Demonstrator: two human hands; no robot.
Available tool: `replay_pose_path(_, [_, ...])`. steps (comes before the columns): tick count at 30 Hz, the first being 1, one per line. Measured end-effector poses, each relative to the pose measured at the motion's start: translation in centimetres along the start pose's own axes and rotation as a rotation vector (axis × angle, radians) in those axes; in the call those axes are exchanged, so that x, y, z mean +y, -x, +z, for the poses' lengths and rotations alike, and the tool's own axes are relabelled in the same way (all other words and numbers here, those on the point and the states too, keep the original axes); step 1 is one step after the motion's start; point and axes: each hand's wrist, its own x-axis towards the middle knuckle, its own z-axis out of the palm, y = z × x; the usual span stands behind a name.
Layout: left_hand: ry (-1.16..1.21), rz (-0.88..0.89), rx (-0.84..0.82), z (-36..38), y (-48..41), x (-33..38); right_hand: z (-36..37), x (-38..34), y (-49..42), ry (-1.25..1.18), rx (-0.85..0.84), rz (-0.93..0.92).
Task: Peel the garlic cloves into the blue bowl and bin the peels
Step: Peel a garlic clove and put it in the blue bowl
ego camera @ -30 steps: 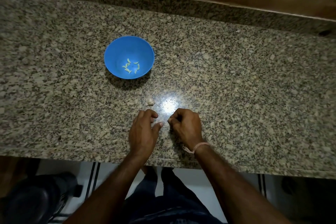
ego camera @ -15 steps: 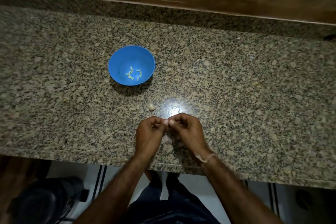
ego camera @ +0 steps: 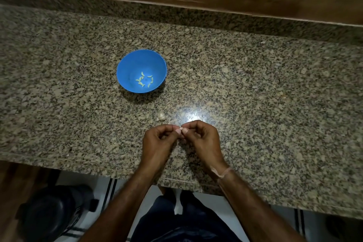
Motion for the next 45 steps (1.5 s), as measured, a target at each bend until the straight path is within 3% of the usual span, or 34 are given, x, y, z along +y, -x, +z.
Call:
replay_pose_path(9, [0.17, -0.119, 0.015, 0.7, 0.4, 0.6, -0.3, -0.3, -0.1, 0.105, 0.022, -0.099])
replay_pose_path(28, [0.185, -0.115, 0.027, 1.5, 1.1, 0.8, -0.4, -0.6, 0.6, 0.135, 0.066, -0.182])
replay_pose_path(34, [-0.108, 0.031, 0.056, 0.9, 1.0, 0.3, -0.5, -0.5, 0.7, 0.16, -0.013, -0.187])
replay_pose_path(39, [-0.238, 0.151, -0.015, 0.4, 0.6, -0.4, -1.3, -0.4, 0.4, -0.108, -0.106, 0.166])
replay_pose_path(43, [-0.292, 0.177, -0.009, 0.7, 0.8, -1.0, -1.6, -0.4, 0.2, 0.052, -0.109, 0.061])
replay_pose_path(45, [-0.278, 0.173, 0.002, 0.9, 0.8, -1.0, -1.4, -0.5, 0.3, 0.018, -0.121, 0.076])
